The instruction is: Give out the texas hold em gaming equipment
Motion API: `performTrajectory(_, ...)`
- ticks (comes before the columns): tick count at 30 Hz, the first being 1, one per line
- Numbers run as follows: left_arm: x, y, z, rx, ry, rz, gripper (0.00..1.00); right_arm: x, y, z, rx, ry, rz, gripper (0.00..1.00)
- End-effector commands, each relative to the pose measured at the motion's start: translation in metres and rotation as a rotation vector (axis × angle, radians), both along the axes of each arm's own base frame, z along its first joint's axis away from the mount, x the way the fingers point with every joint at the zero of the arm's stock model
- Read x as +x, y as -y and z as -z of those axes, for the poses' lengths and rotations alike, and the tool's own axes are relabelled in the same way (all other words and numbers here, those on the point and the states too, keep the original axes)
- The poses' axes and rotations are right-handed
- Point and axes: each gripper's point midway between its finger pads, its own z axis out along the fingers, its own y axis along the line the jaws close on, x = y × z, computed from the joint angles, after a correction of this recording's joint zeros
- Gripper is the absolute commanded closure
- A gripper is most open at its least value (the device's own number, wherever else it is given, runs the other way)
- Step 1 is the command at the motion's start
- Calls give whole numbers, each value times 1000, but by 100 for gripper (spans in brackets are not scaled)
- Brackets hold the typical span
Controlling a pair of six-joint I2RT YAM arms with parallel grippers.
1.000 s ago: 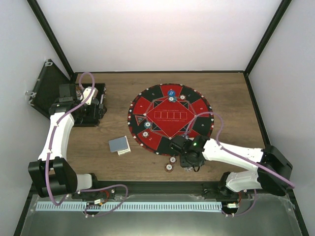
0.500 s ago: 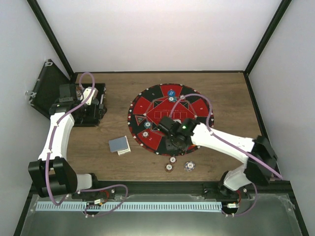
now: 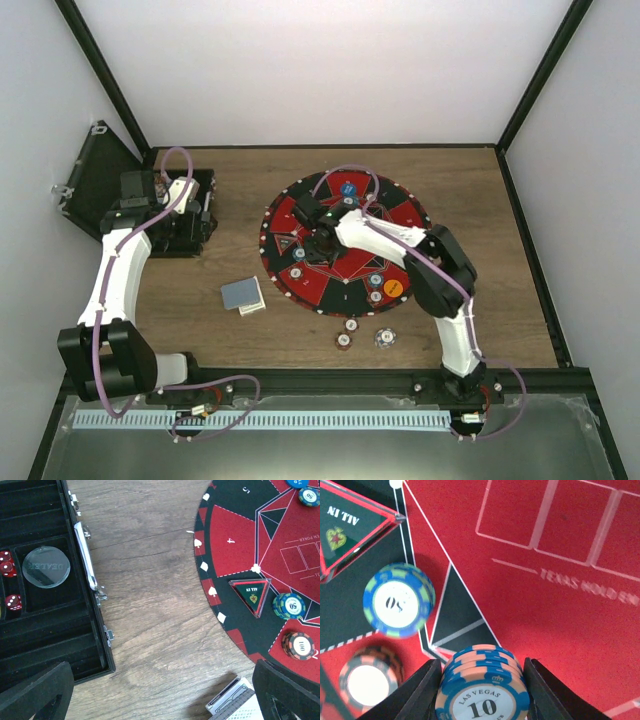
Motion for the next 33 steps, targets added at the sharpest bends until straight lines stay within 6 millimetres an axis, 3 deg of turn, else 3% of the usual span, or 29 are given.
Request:
performTrajectory(1,-1,-2,0,8,4,7,0,19,-24,11,16,15,-65,71)
performTrajectory(14,-1,-3,1,13,1,5,0,20,-32,40,19,-27,-77,71)
performTrajectory(16,-1,-3,1,15,0,5,0,19,-31,39,17,-29,-75,66)
performTrajectory(18,-1,-3,2,15,-1,5,0,18,-29,37,12,-26,-74,56)
performTrajectory(21,-1,-2,1,10,2,7,0,17,-25,31,9,-19,-67,42)
performTrajectory(24,-1,-2,0,5,2,8,0,17,-21,19,8,0,-63,35)
performTrajectory(29,-1,-1,0,4,2,10,0,14,-9,-16,3,49,-48,33)
performTrajectory(33,-1,-2,-1,7,5,11,0,-7,21,-35,-11,65,-17,30)
